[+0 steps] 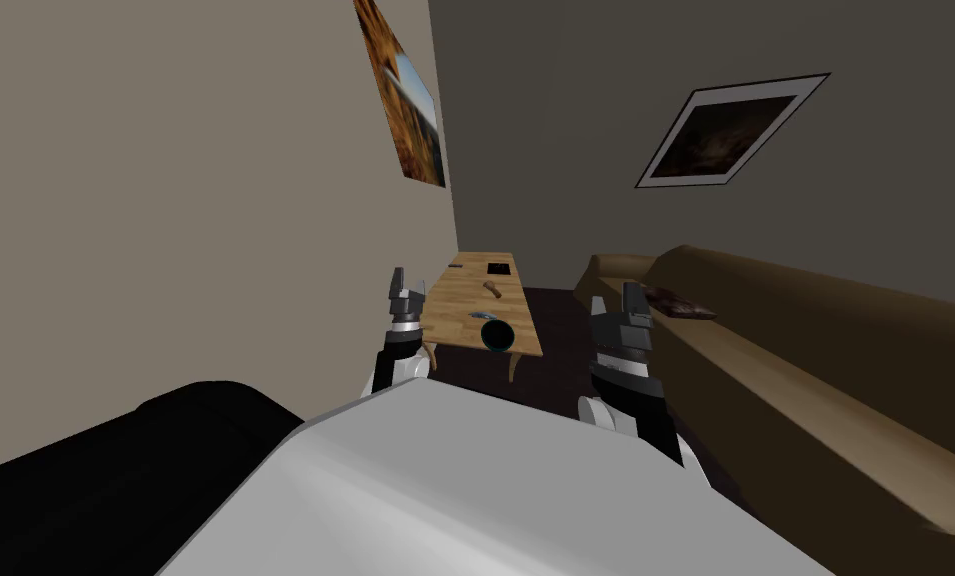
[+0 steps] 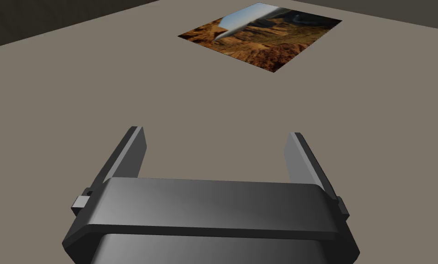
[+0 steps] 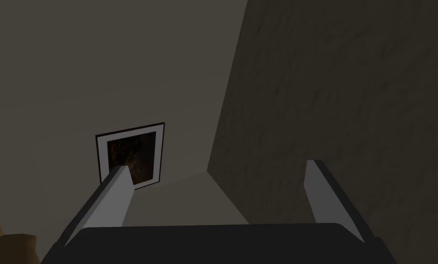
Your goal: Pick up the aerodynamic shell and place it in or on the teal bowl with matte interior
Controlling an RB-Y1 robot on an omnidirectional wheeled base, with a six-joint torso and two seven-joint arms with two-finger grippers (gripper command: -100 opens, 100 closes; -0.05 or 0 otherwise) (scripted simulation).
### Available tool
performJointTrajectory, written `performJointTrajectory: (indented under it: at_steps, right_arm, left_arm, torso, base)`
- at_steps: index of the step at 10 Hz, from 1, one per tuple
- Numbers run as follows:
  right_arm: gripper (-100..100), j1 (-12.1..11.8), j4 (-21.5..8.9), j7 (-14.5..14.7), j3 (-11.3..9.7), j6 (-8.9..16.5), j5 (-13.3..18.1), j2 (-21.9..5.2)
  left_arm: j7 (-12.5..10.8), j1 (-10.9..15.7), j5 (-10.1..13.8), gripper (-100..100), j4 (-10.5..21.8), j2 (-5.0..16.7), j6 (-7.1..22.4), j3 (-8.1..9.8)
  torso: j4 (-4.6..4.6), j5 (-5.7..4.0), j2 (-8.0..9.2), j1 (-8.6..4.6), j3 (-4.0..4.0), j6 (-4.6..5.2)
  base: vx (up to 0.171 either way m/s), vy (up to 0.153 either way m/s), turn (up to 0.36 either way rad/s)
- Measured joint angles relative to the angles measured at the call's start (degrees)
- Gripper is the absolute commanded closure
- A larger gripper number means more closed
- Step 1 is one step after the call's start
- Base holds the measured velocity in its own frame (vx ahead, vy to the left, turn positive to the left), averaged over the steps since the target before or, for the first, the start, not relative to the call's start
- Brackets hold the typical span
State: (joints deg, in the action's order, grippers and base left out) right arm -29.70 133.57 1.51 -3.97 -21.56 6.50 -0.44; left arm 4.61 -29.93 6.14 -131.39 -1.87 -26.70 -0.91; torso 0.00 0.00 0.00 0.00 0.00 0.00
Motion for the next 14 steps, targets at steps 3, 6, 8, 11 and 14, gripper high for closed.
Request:
performJointTrajectory:
  at_steps: [3, 6, 8, 11, 14]
  right_arm:
    - [0, 0.01, 0.0, 0.0, 0.0, 0.0, 0.0, 0.0]
    - [0, 0.01, 0.0, 0.0, 0.0, 0.0, 0.0, 0.0]
    - [0, 0.0, 0.0, 0.0, 0.0, 0.0, 0.0, 0.0]
    - [0, 0.0, 0.0, 0.0, 0.0, 0.0, 0.0, 0.0]
    - [0, 0.0, 0.0, 0.0, 0.0, 0.0, 0.0, 0.0]
  left_arm:
    - [-0.48, 1.58, 1.65, -100, 2.62, 3.05, 0.92, 0.22]
    - [-1.05, 4.25, 3.63, -100, 6.75, 5.77, 2.61, 0.41]
    - [-1.4, 5.03, 4.58, -100, 9.03, 6.95, 3.23, 0.14]
    - [-2.15, 7.96, 6.17, -100, 13.35, 8.54, 5.16, 0.68]
    - [-3.24, 10.45, 7.7, -100, 17.97, 10.11, 6.86, 1.14]
  torso:
    - [0.02, -0.02, 0.11, -0.08, 0.06, 0.01]
    - [0.02, -0.02, 0.1, -0.08, 0.06, 0.01]
    - [0.02, -0.01, 0.06, -0.05, 0.04, -0.01]
    - [0.01, 0.0, 0.04, 0.0, 0.02, -0.01]
    - [0.01, 0.0, 0.04, 0.03, 0.03, -0.01]
  base:
    - [-0.032, -0.026, -0.051]
    - [-0.028, -0.026, -0.075]
    - [-0.015, -0.012, -0.037]
    - [-0.014, -0.004, -0.066]
    - [-0.015, 0.001, -0.079]
